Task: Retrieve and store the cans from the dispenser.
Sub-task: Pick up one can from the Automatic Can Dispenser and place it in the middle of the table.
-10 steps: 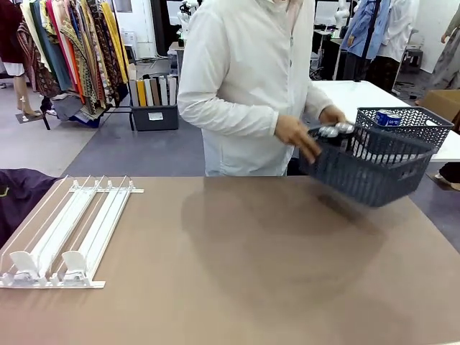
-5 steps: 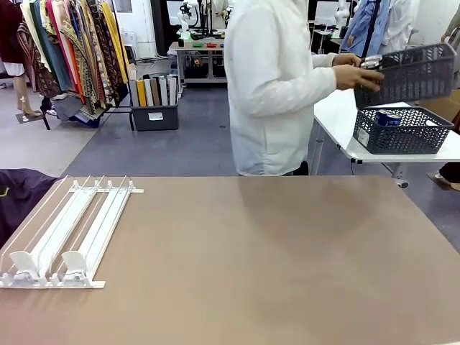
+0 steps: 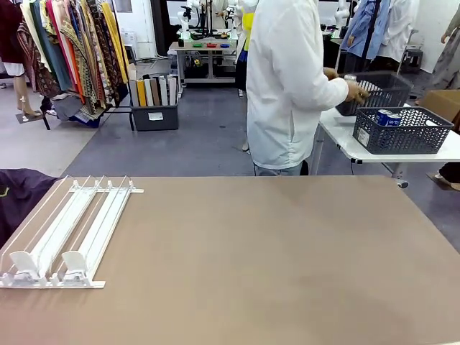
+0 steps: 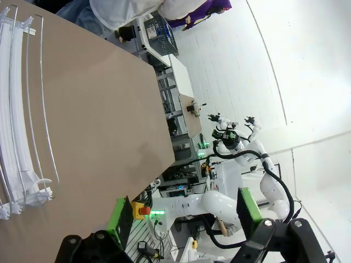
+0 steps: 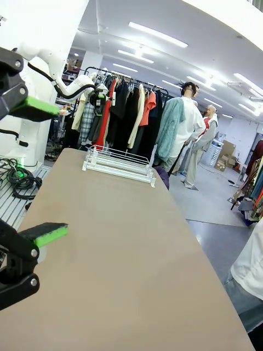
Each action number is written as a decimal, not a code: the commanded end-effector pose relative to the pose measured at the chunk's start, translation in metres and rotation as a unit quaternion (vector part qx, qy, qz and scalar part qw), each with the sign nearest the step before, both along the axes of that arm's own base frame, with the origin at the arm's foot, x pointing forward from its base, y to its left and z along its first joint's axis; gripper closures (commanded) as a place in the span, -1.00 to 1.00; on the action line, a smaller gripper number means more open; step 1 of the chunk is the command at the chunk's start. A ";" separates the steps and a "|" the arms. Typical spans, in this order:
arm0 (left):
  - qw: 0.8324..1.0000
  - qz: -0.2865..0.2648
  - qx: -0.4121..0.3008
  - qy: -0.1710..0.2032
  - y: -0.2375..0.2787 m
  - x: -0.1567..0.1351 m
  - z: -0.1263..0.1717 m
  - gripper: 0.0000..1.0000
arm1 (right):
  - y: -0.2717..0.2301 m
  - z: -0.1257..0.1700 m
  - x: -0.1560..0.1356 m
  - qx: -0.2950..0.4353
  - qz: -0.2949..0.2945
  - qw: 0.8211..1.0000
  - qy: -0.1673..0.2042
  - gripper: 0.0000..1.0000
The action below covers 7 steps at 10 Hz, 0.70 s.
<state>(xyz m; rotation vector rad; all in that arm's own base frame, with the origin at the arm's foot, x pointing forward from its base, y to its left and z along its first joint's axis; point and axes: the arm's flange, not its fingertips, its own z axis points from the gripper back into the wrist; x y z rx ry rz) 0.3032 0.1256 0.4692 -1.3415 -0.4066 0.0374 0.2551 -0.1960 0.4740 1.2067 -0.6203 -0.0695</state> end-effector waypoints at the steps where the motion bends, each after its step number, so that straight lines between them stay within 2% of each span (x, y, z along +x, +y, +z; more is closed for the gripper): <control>1: 1.000 0.003 -0.010 -0.007 -0.002 0.001 0.002 -1.00 | 0.001 0.003 0.003 0.007 -0.002 1.000 -0.017 -1.00; 7: 1.000 0.003 -0.010 -0.007 -0.002 0.001 0.002 -1.00 | 0.001 0.003 0.003 0.007 -0.002 1.000 -0.017 -1.00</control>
